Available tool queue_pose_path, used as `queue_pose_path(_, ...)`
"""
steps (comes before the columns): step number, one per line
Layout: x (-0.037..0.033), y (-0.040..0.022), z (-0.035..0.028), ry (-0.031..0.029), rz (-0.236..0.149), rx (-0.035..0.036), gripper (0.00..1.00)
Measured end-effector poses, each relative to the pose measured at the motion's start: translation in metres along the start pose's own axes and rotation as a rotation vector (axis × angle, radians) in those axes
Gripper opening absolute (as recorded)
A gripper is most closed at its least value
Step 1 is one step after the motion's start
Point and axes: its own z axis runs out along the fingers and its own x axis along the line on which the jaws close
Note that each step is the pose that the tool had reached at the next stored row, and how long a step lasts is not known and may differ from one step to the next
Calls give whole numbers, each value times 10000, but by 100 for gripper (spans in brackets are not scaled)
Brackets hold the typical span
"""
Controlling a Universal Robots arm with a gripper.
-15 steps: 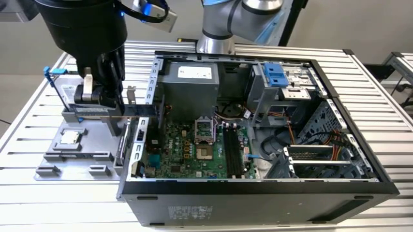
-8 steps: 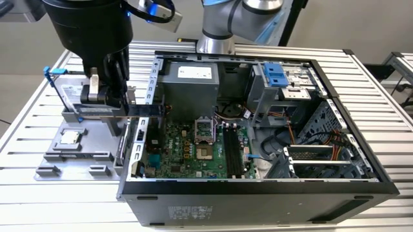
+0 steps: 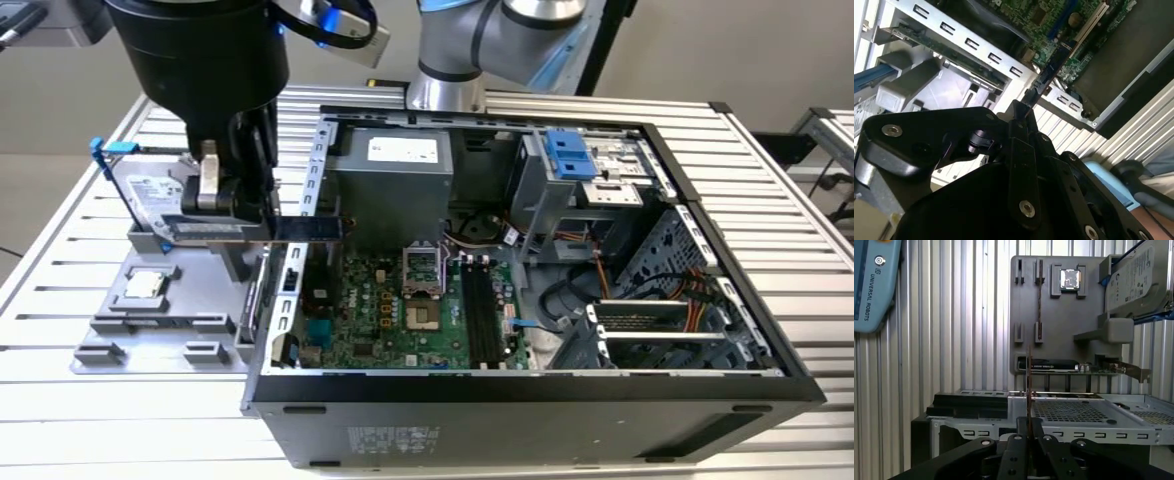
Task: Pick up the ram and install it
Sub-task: 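Pick up the ram and move it above insertion slot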
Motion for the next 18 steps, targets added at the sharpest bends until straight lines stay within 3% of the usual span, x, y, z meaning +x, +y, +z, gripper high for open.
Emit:
queue_pose_path(10, 0, -130, -3, 1, 0, -2, 0)
queue_pose_path(18, -1, -269, -5, 1, 0, -8, 0)
